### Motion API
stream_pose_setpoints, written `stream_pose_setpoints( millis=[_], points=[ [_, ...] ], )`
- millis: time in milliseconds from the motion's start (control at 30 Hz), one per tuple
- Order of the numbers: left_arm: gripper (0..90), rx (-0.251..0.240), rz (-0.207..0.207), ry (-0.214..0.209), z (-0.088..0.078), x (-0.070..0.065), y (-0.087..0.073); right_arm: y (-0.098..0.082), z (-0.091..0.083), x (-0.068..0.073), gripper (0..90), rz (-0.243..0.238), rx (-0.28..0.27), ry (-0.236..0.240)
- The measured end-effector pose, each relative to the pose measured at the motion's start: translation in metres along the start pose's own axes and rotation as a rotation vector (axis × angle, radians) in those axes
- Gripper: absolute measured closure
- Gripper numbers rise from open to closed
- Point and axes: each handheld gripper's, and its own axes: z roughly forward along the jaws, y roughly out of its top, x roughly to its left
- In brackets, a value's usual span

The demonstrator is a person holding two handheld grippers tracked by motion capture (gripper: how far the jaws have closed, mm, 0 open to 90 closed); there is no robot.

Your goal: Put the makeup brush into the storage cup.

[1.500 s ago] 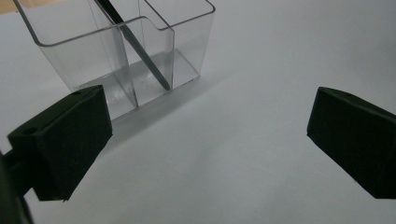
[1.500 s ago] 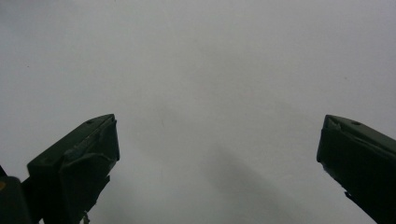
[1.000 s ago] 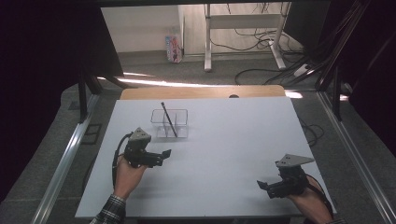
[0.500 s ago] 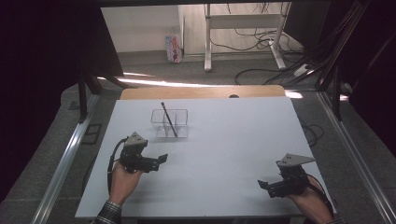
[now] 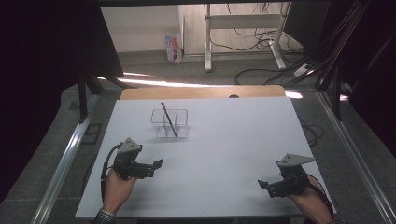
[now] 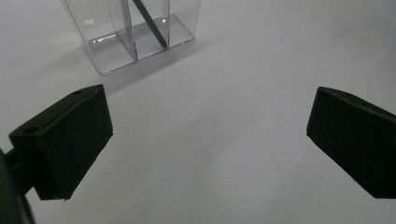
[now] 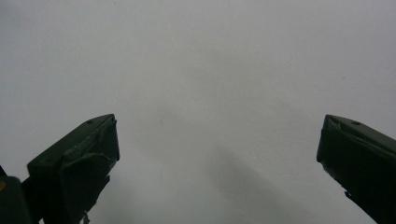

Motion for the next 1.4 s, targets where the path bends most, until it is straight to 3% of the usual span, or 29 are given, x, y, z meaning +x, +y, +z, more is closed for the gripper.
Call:
stream_pose_setpoints(
  millis=[1400],
  points=[
    [0.6, 0.025, 0.009, 0.092, -0.037, -0.006, -0.045, -0.001, 0.0, -0.001, 0.0, -0.001, 0.0, -0.007]
  ],
)
